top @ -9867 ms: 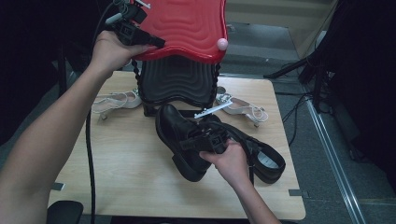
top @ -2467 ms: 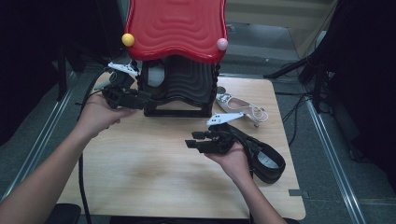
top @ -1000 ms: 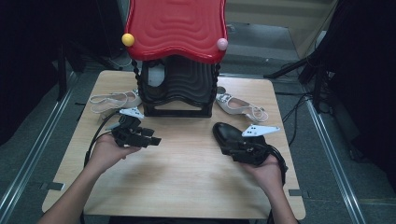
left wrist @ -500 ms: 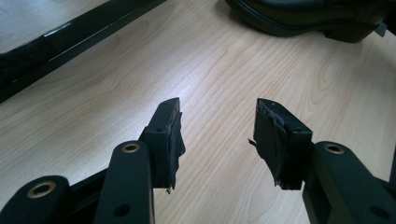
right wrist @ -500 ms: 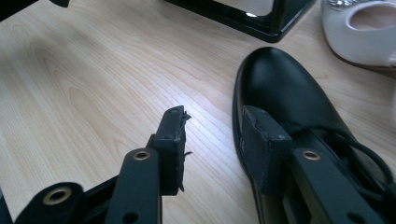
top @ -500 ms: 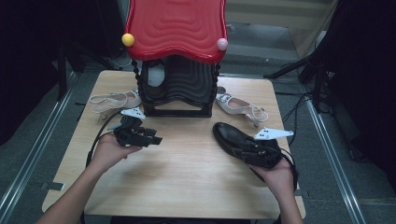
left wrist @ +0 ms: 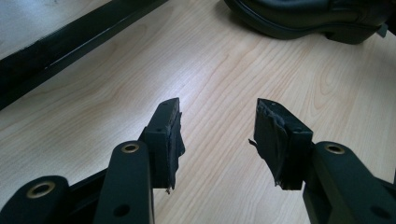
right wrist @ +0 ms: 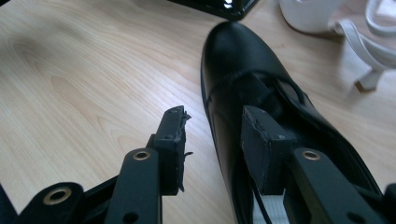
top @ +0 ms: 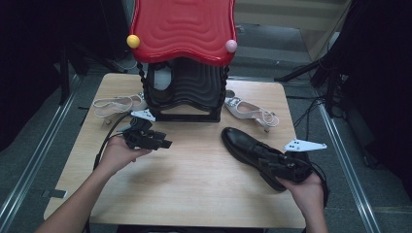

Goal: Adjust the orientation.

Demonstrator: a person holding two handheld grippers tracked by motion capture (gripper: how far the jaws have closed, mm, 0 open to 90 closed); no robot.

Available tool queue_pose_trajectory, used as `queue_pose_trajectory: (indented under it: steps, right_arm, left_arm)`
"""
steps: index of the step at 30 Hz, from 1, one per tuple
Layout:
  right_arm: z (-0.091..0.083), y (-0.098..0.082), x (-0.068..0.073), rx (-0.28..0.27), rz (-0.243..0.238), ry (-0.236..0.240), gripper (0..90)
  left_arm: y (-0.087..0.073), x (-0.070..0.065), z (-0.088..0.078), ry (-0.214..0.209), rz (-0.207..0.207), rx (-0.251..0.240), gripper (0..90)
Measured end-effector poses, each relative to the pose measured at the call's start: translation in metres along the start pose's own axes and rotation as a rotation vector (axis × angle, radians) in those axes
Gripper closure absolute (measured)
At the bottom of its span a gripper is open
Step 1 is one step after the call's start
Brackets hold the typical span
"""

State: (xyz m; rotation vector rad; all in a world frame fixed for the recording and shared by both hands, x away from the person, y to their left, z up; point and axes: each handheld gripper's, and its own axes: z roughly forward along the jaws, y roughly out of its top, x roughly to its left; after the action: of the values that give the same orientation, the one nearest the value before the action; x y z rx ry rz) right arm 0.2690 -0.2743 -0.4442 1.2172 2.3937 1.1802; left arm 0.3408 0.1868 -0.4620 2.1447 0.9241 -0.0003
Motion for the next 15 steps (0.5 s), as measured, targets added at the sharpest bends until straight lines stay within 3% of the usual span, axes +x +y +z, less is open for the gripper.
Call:
queue_pose_trajectory:
  steps: [7,10,15]
  right_arm:
    - [-0.006,-0.01,-0.008,0.033,0.027,-0.033,60.8]
    - [0.0,-0.012,-0.01,0.055,0.047,-0.042,60.0]
    - [0.014,-0.01,-0.008,0.07,0.026,-0.06,61.8]
  left_arm:
    - [0.001,0.003,0.003,-0.01,-0.007,-0.004,51.1]
    - [0.002,0.002,0.004,-0.012,-0.009,-0.002,50.9]
    - [0.001,0.002,0.002,-0.007,-0.008,-0.003,50.8]
